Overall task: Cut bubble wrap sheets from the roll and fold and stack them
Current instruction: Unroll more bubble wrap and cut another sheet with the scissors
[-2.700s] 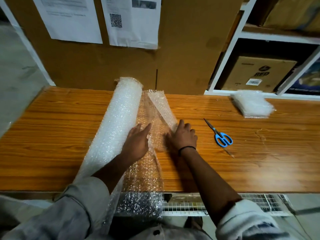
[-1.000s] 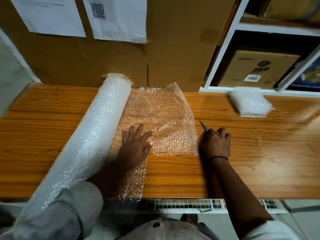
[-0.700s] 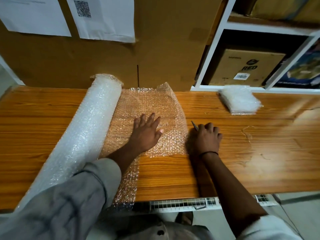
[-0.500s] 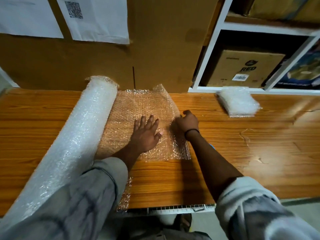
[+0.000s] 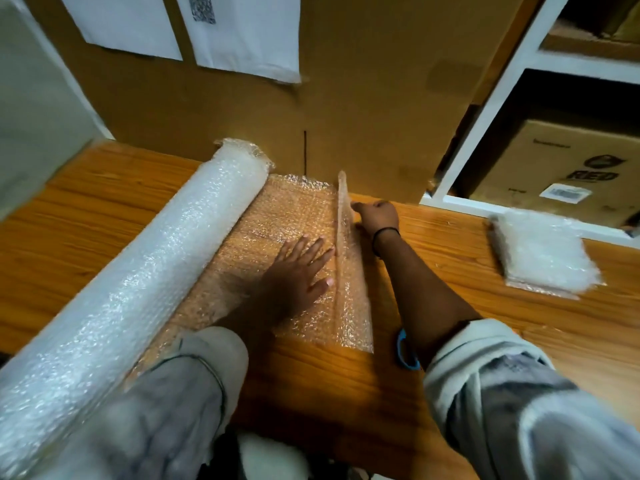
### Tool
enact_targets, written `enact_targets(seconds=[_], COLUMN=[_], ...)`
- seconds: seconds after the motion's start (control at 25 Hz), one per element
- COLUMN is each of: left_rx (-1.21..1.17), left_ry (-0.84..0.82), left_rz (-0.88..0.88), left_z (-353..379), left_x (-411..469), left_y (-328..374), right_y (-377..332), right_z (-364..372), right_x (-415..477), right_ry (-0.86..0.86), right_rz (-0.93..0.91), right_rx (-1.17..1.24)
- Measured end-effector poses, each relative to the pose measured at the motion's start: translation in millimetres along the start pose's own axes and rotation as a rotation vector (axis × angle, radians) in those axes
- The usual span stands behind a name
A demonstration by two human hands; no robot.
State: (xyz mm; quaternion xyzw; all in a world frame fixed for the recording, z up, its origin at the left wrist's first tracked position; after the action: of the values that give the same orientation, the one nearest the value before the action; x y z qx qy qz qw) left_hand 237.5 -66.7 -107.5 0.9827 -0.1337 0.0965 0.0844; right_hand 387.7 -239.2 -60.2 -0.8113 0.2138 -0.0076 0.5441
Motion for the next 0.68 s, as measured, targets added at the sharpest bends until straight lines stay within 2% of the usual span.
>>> enact_targets(seconds=[0.04,0.16,0.24,0.36,0.52,0.68], left_rx=[0.011,0.045,0.059,0.002,-0.077,-0.065], left_ry=[-0.012,-0.068,-0.071,-0.021,0.029,0.07], left_rz=[-0.008,-0.016,-0.015,-0.012,0.012,0.019], left_z=[-1,-4,-5,-5,-5,-2], left_x=[1,3,2,0,-3,-3], left_y=[1,2,2,1,-3,-5], right_y=[-4,-5,4,12,10,21], right_z=[1,7,16,15,-21,-49], right_x=[1,1,-5,-9,-13,-52], right_ry=[-0.039,-0.132,-0.128,0.039,0.309,0.364], right_rz=[-0.05,-0.387,-0.54,-0.526,-0.326,-0.333], right_rx=[-0.074,-0.515,-0.714,-0.72,-0.739,-0.682])
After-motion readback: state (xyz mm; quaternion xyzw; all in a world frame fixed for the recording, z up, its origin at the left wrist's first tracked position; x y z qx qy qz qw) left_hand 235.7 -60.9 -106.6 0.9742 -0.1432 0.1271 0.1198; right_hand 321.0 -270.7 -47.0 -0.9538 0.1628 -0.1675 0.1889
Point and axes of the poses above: each hand's wrist, its own x-axis towards the middle knuckle, its own z-axis out of the palm, y = z × x, the point moved 2 cm from there along x, towards the middle knuckle, and after that the axes turned 12 degrees about y, right-handed, at the moved point
